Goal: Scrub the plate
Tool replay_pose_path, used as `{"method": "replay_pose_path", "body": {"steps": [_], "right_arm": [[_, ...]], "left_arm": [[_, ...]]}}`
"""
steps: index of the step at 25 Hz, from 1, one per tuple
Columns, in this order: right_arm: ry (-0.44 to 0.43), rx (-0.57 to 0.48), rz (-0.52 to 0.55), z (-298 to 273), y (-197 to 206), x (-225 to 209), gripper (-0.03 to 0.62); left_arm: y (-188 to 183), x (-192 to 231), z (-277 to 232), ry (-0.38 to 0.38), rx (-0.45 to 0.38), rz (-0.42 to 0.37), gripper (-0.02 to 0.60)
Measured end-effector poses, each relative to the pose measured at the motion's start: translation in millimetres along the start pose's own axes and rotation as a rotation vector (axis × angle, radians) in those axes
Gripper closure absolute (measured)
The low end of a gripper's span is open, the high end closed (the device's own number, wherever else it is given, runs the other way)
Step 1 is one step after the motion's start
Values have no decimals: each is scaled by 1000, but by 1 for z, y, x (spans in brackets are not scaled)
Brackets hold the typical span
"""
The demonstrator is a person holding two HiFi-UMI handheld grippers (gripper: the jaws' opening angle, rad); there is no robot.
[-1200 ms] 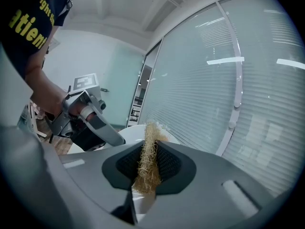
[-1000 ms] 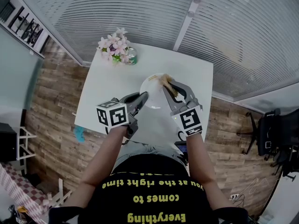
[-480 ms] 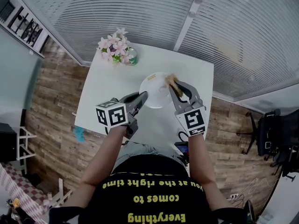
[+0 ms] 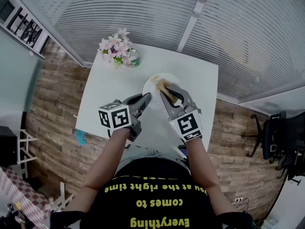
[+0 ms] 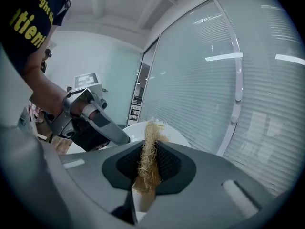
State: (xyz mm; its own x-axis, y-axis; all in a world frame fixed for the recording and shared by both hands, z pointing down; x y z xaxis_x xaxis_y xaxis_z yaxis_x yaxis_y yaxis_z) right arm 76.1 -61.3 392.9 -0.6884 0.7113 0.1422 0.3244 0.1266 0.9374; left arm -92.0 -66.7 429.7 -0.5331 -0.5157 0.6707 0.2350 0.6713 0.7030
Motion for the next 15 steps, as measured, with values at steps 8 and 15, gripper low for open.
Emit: {"method": "replay_pose_path", "body": {"steps": [8, 15], "right_arm": [[-69, 4, 6, -10, -2, 16, 540], [-100, -3, 8, -10, -4, 21, 540]], "left_arm": [[-2, 3, 0, -8, -4, 3, 573], [-6, 3, -2, -10, -16, 4, 573]]}}
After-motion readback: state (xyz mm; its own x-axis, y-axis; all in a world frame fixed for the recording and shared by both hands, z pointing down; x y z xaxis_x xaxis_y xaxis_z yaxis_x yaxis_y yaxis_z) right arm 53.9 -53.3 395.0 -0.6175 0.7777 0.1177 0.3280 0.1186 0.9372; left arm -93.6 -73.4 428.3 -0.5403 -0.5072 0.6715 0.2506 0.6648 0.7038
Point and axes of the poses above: the fingertips, and each gripper's own axes: z backward along the fingers, x to its left, y out of its underside, the point moved 9 cm from there along z, backward along the fingers, and after that the axes turned 6 degrees about -z, right-handed, at the moved point
